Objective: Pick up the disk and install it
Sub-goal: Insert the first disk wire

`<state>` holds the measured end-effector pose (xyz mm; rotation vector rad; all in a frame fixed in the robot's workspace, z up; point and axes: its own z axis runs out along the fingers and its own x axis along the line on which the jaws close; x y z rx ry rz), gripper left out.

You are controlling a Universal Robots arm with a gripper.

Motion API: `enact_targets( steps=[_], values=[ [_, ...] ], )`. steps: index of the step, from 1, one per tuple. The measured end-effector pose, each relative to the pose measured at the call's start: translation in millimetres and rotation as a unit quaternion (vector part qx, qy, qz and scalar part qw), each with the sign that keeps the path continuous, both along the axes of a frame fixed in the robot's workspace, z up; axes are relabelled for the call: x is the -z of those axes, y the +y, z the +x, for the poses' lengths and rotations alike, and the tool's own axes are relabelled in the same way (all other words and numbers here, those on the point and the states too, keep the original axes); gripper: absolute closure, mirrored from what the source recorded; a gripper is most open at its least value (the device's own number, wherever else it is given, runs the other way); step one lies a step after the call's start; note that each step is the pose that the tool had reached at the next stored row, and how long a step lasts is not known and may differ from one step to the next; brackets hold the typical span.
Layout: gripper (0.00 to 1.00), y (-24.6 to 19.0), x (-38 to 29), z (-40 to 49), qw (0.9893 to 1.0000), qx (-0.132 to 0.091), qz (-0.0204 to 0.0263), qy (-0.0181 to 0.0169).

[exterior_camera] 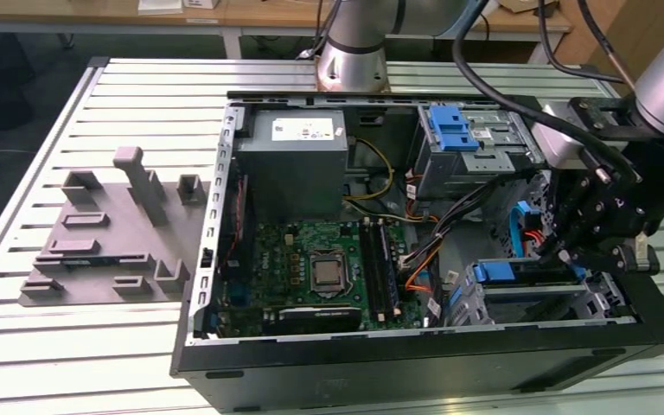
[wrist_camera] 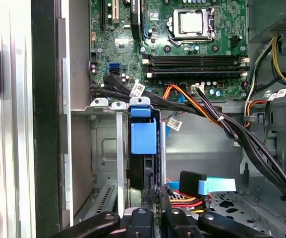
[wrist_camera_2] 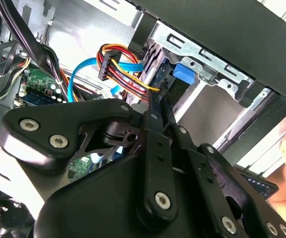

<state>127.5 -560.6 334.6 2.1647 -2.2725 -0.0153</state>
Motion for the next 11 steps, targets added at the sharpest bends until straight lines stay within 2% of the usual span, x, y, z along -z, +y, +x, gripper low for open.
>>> enact_targets(
  steps=[11],
  values=[
    [0.84, -0.5, 0.8, 1.5, 1.0000, 0.002, 0.0002, 0.0012]
  ],
)
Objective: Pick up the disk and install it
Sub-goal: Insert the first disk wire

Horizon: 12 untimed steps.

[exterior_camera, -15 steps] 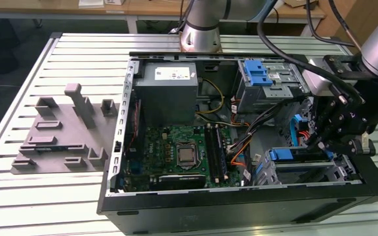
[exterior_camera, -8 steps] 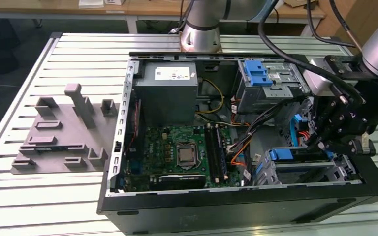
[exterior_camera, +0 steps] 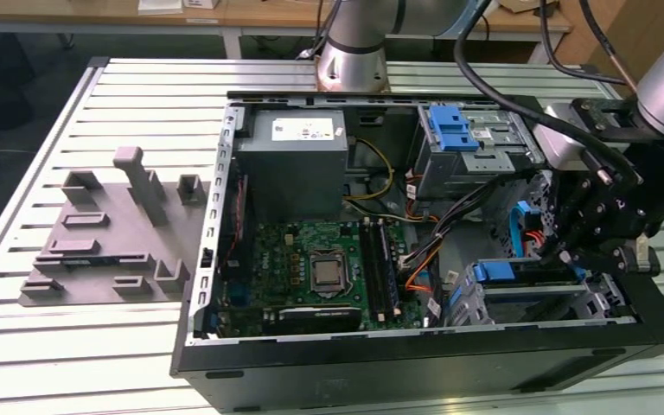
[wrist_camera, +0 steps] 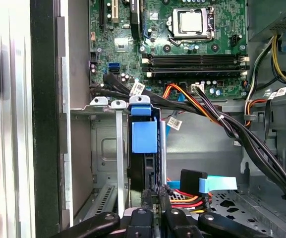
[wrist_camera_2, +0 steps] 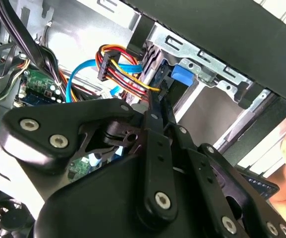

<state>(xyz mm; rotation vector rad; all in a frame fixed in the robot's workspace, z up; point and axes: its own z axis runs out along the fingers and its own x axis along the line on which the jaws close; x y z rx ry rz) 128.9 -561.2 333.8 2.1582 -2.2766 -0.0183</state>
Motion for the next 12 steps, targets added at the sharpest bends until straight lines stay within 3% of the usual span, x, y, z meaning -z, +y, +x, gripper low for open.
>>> enact_targets(
  steps=[12],
  values=[
    [0.84, -0.4, 3.3, 0.3, 1.0000, 0.001, -0.0002, 0.0012]
  ],
)
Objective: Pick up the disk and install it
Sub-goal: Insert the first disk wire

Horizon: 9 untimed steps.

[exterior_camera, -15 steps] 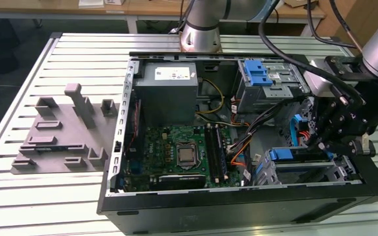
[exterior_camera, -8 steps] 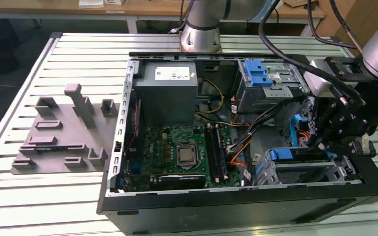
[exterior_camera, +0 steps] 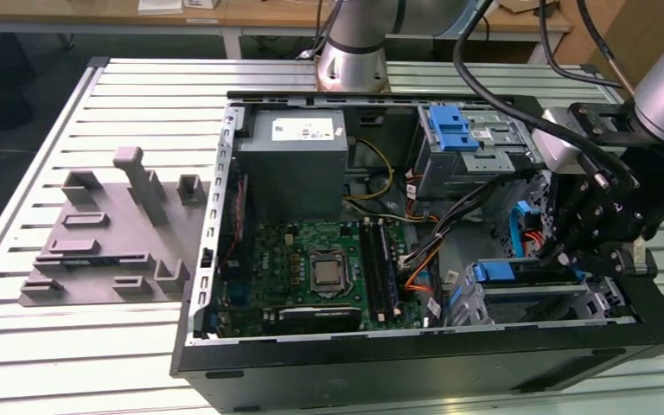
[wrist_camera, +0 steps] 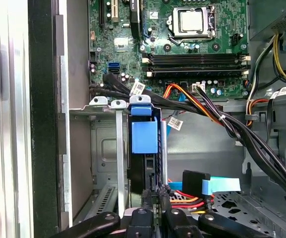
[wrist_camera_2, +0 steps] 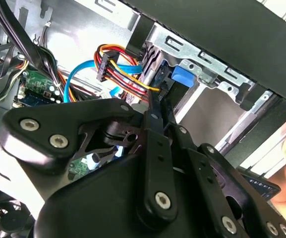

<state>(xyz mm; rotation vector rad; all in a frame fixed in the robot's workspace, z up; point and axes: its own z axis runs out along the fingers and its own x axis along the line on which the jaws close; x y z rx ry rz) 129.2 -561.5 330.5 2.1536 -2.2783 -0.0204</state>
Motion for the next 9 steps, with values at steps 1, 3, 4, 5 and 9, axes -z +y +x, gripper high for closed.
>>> enact_targets(
  steps=[1, 3, 4, 5, 9],
  values=[
    [0.84, 0.0, 0.1, 0.0, 1.0000, 0.000, 0.0000, 0.0000],
    [0.84, 0.0, 0.2, 0.0, 1.0000, 0.000, 0.0001, 0.0000],
    [0.84, 0.0, 0.2, 0.0, 1.0000, 0.000, 0.0001, 0.0000],
    [0.84, 0.0, 0.2, 0.0, 1.0000, 0.000, 0.0002, 0.0000],
    [0.83, 0.0, 0.3, 0.0, 1.0000, 0.000, 0.0003, 0.0000]
  ],
)
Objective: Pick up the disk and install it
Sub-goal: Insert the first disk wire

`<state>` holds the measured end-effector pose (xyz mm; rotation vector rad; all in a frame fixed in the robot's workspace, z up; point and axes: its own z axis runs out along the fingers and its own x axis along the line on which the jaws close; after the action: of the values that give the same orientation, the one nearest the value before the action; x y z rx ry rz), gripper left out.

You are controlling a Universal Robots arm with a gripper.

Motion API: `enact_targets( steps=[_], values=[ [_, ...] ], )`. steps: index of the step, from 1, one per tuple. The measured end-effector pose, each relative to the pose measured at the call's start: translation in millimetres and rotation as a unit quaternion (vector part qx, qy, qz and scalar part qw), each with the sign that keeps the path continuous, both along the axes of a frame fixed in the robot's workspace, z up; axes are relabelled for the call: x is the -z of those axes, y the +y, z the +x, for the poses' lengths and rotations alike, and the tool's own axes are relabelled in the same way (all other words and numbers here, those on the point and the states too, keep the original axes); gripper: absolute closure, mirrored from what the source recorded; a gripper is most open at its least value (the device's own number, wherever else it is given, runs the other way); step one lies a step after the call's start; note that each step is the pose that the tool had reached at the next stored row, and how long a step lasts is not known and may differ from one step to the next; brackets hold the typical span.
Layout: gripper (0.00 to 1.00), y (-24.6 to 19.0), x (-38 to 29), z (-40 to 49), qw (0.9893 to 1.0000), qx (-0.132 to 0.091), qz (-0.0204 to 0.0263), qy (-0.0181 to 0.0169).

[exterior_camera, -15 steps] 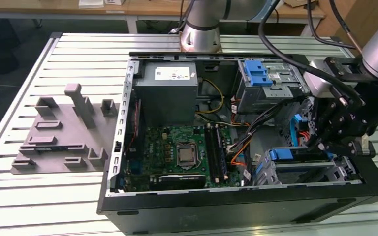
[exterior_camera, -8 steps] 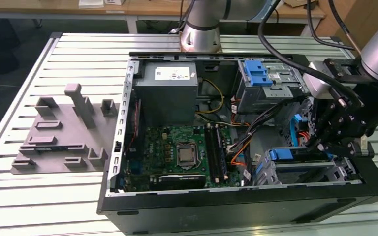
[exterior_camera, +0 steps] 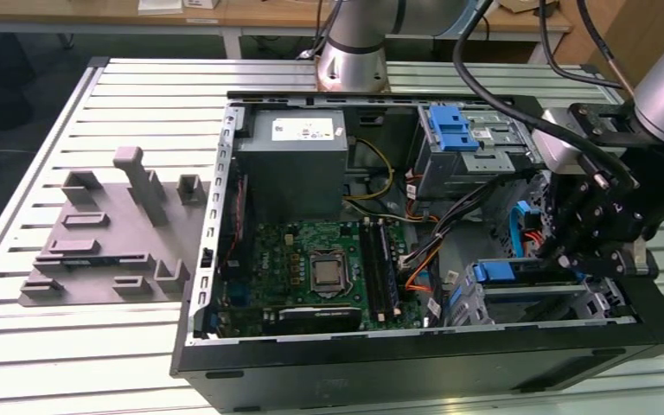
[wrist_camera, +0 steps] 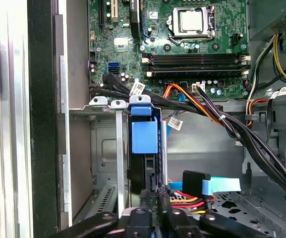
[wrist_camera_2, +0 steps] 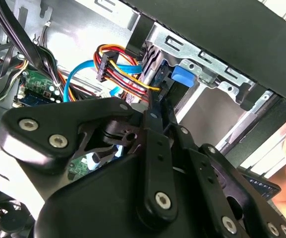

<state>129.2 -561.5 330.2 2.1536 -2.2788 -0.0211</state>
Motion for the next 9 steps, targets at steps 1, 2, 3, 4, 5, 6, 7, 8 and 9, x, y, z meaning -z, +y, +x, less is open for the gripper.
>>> enact_targets(
  steps=[1, 2, 3, 4, 5, 6, 7, 8, 9],
  values=[
    [0.77, 0.0, 0.0, 0.0, 1.0000, 0.000, 0.0000, 0.0000],
    [0.77, 0.0, 0.0, 0.0, 1.0000, 0.000, 0.0000, 0.0000],
    [0.71, 0.0, 0.0, 0.0, 1.0000, 0.000, -0.0001, 0.0000],
    [0.71, 0.0, -0.1, 0.0, 1.0000, 0.000, -0.0001, 0.0000],
    [0.71, 0.0, -0.1, 0.0, 1.0000, 0.000, -0.0001, 0.0000],
    [0.71, 0.0, -0.1, 0.0, 1.0000, 0.000, -0.0001, 0.0000],
    [0.71, 0.0, -0.1, 0.0, 1.0000, 0.000, -0.0001, 0.0000],
    [0.71, 0.0, -0.2, 0.0, 1.0000, 0.000, -0.0002, 0.0000],
    [0.71, 0.0, -0.6, 0.0, 1.0000, 0.000, -0.0002, 0.0000]
  ],
)
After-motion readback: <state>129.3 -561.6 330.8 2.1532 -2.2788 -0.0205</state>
